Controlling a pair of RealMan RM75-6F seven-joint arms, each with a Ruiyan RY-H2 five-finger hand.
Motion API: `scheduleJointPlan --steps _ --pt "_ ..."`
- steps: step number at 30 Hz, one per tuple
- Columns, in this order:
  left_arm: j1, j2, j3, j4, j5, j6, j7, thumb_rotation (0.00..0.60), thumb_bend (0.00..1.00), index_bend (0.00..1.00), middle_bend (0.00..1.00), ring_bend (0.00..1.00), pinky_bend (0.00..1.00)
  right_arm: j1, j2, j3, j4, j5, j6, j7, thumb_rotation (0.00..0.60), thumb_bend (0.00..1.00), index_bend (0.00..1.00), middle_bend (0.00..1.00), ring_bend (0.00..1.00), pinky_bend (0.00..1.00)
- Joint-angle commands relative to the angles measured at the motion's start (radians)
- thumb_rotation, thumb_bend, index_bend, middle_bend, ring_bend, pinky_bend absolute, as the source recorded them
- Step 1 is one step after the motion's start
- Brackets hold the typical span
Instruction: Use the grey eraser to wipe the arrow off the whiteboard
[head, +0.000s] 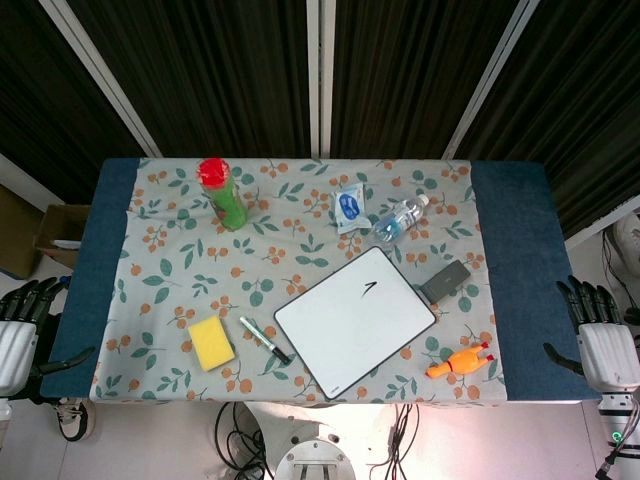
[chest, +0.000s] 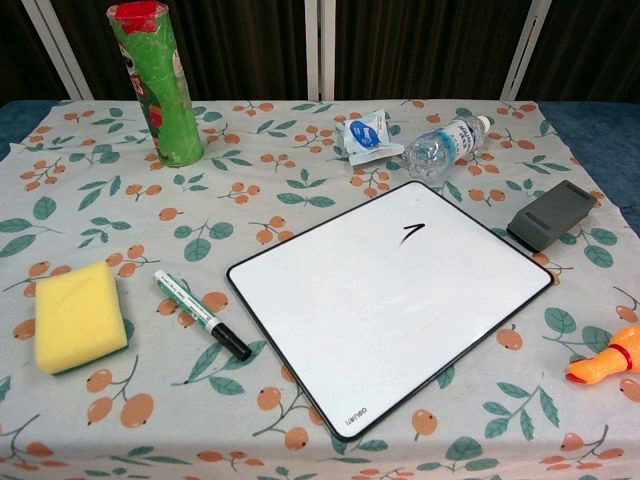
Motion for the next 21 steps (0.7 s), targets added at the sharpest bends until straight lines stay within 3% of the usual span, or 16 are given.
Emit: scheduleJointPlan --steps 1,14,21 --pt "0.001 0.0 0.0 0.001 0.0 0.001 0.0 0.301 0.02 0.13 0.11 0.09 0.16 -0.001 -0.001 0.0 0.003 0.0 0.001 0.003 0.6 0.1 0.0 0.0 0.0 0.0" --pt "0.003 0.0 0.0 0.002 0.0 0.007 -0.005 0.304 0.02 0.13 0.11 0.09 0.16 0.014 0.006 0.007 0.021 0.014 -0.029 -0.011 0.6 0.1 0.0 0.0 0.0 0.0" --pt "-0.002 0.003 0.0 0.004 -0.004 -0.004 -0.008 0.3 0.02 0.13 0.11 0.09 0.16 0.145 0.033 0.037 0.106 0.033 -0.221 -0.102 0.6 0.1 0.0 0.0 0.0 0.0"
